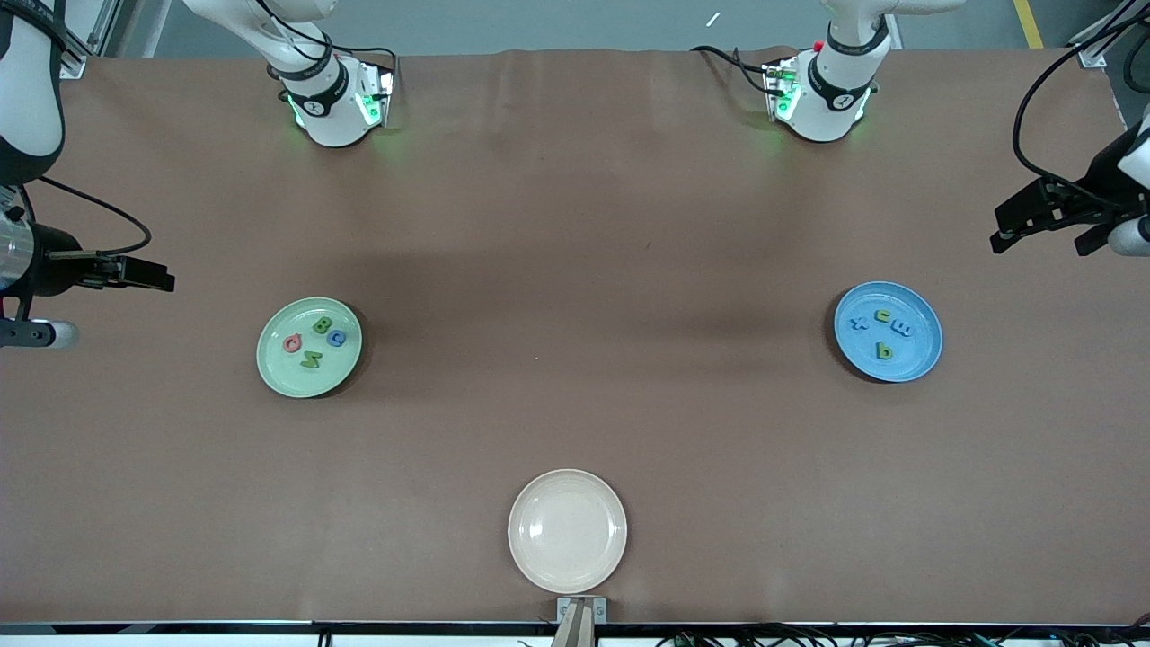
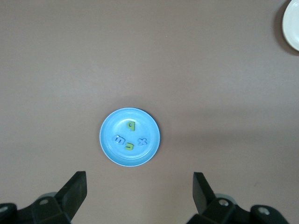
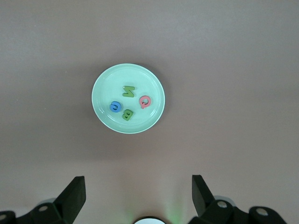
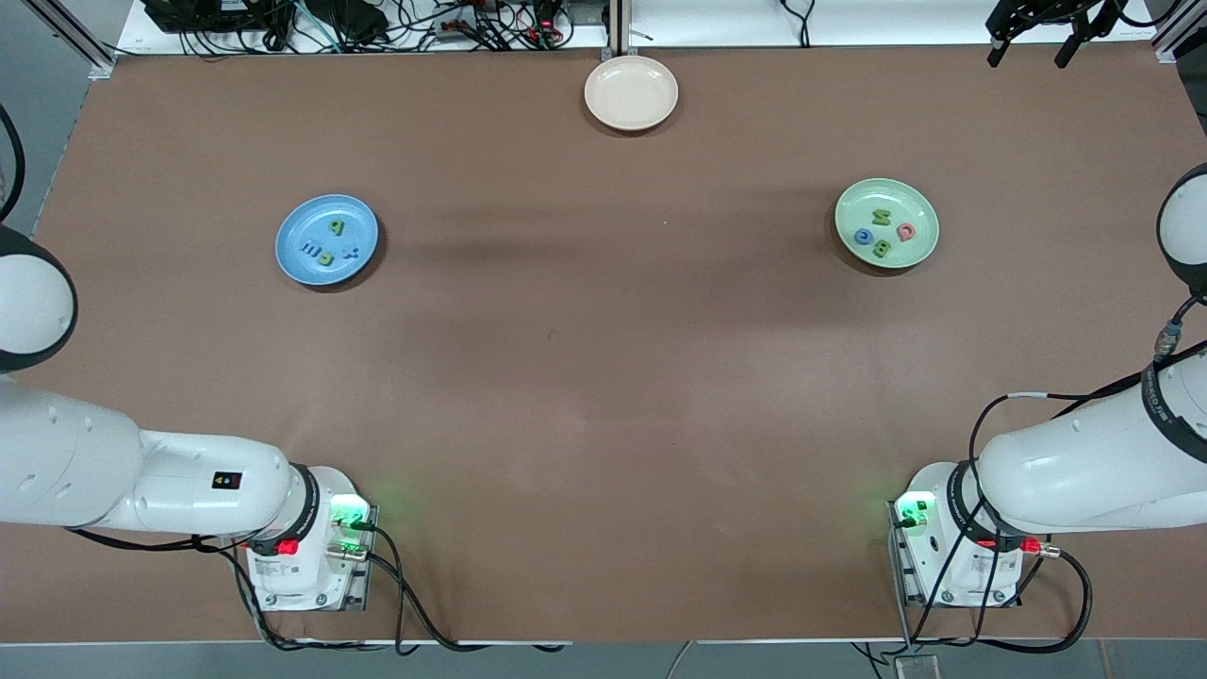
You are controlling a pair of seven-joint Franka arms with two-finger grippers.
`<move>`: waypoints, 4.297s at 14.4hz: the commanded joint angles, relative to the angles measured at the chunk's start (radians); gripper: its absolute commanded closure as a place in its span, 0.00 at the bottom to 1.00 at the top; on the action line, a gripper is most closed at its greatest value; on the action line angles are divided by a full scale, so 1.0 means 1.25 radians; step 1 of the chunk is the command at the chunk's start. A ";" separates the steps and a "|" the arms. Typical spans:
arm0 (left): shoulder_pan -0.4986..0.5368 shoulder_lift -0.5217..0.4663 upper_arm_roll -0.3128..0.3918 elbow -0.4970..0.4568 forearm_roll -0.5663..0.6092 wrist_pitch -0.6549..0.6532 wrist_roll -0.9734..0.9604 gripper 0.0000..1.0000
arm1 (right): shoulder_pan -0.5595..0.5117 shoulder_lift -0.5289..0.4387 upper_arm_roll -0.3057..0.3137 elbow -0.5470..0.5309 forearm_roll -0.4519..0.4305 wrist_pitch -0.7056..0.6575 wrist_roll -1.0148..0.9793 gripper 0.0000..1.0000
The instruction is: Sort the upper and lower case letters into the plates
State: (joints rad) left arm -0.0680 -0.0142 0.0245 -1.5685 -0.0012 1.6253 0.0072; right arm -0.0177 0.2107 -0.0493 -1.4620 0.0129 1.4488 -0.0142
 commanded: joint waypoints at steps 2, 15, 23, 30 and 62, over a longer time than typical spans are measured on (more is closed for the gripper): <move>0.008 0.000 -0.006 0.012 -0.005 0.001 0.013 0.00 | -0.014 -0.021 0.012 0.005 -0.018 0.003 -0.002 0.00; 0.027 -0.002 -0.006 0.012 -0.044 -0.002 0.011 0.00 | -0.025 -0.011 0.010 0.035 -0.005 -0.014 -0.005 0.00; 0.029 -0.002 -0.006 0.012 -0.043 -0.001 0.011 0.00 | -0.009 -0.080 0.014 -0.043 -0.013 -0.001 -0.003 0.00; 0.027 -0.002 -0.006 0.012 -0.033 -0.001 0.011 0.00 | -0.008 -0.152 0.015 -0.105 -0.003 0.008 -0.003 0.00; 0.026 -0.006 -0.017 0.012 -0.016 0.004 0.013 0.00 | 0.009 -0.278 0.010 -0.173 -0.002 0.036 -0.003 0.00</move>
State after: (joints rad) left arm -0.0395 -0.0143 0.0092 -1.5592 -0.0360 1.6288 0.0073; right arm -0.0065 -0.1149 -0.0362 -1.6470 0.0132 1.4744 -0.0154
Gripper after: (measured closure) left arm 0.000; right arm 0.000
